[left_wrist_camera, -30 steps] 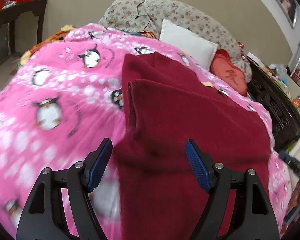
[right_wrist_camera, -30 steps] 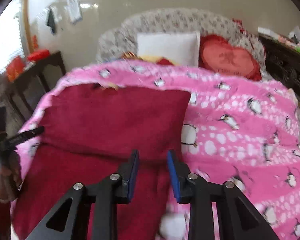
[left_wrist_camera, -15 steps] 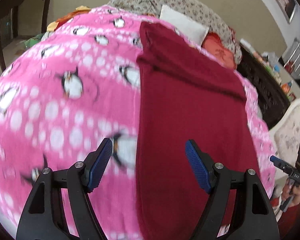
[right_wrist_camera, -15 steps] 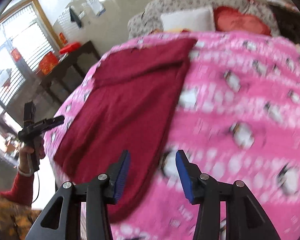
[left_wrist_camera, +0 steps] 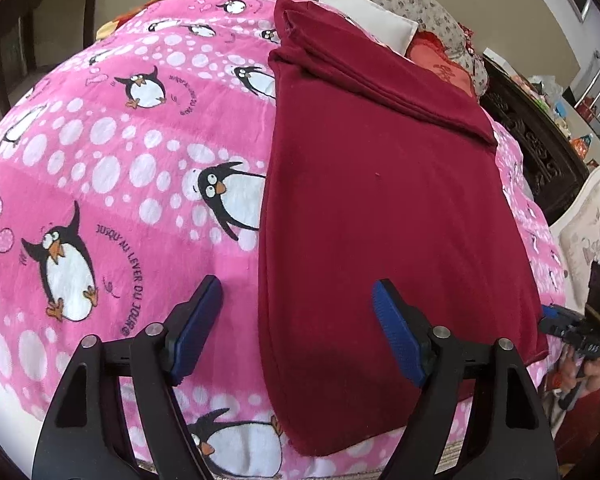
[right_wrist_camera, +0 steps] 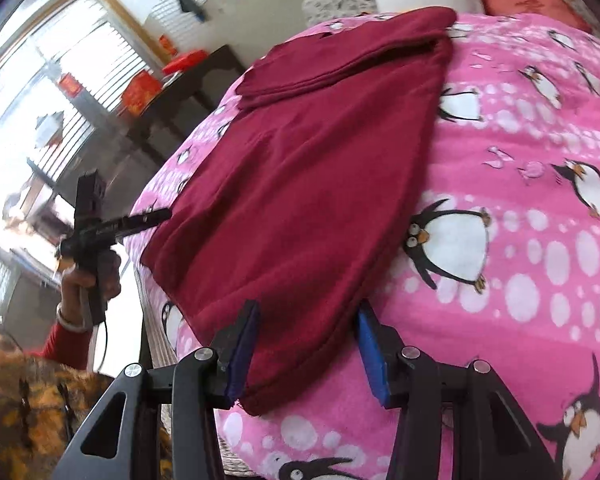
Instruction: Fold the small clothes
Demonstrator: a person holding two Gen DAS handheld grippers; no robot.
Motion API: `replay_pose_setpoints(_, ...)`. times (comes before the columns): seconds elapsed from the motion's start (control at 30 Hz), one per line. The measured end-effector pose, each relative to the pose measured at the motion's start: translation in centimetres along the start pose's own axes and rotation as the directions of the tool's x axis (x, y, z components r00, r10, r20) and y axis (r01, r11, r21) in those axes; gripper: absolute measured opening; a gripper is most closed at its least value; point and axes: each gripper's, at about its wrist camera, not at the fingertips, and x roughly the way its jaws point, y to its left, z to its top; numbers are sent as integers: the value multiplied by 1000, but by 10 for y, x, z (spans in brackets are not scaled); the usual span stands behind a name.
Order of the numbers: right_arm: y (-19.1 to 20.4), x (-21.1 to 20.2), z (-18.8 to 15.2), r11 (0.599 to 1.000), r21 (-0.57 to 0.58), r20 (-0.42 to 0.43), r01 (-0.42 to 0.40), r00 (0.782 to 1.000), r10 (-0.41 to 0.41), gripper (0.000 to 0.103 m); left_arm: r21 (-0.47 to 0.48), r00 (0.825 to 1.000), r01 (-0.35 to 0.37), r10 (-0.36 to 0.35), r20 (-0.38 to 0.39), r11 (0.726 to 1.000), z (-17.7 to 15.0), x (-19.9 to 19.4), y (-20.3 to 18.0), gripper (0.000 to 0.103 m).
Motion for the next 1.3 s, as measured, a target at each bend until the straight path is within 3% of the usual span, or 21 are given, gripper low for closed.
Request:
replay_pose_setpoints(0.13,-11,6,2,991,67,39,-114,993,111,46,45,1000,-2,3,-10,999,1,9,-14,101)
replay_pose_setpoints(0.27,-18,8,-5,977,103,112,-187,978,175,47,174,996,-75,83,-37,982,-3,17,-32,102)
replay_pose_setpoints(0.37,-11,8,-5,976,90,112,-199,976,189,46,143,998,-45,50,-37,989,-3,15,-30,101)
replay_pose_setpoints(0.43,-8,9,-6,975,82,92,-206,976,198,36,117,999,-43,46,-21,992,-2,11,-25,84)
replay_pose_setpoints(0.47,-9,10,-6,972,99,88,-211,975,203,19,123,998,-56,58,-14,991,-2,9,-24,63)
replay_pose_setpoints(0.5,-9,12,-5,966,119,84,-227,972,218,9,119,998,-56,58,-11,991,-3,8,-23,48)
replay_pose_setpoints(0.6,-4,9,0,960,109,101,-260,963,249,8,85,1000,-9,11,-25,996,-4,2,-14,30)
replay_pose_setpoints(0.67,1,-3,10,947,86,149,-309,944,295,8,59,999,38,-36,-40,998,0,-4,-11,17)
replay_pose_setpoints(0.77,9,-22,32,925,31,240,-378,901,360,8,58,995,94,-92,-40,994,9,-12,-15,12)
replay_pose_setpoints(0.93,16,-25,57,933,-12,266,-360,898,350,7,85,995,103,-100,-29,991,23,-16,-23,8)
replay_pose_setpoints(1.1,8,-35,85,925,-55,336,-376,865,372,7,74,988,154,-155,12,985,44,-29,-23,7)
replay_pose_setpoints(1.23,-5,-36,126,920,-51,405,-389,834,375,7,69,981,190,-192,32,979,72,-29,-23,7)
replay_pose_setpoints(1.3,-14,-32,153,925,-38,427,-378,831,357,7,87,979,190,-195,55,978,92,-28,-28,7)
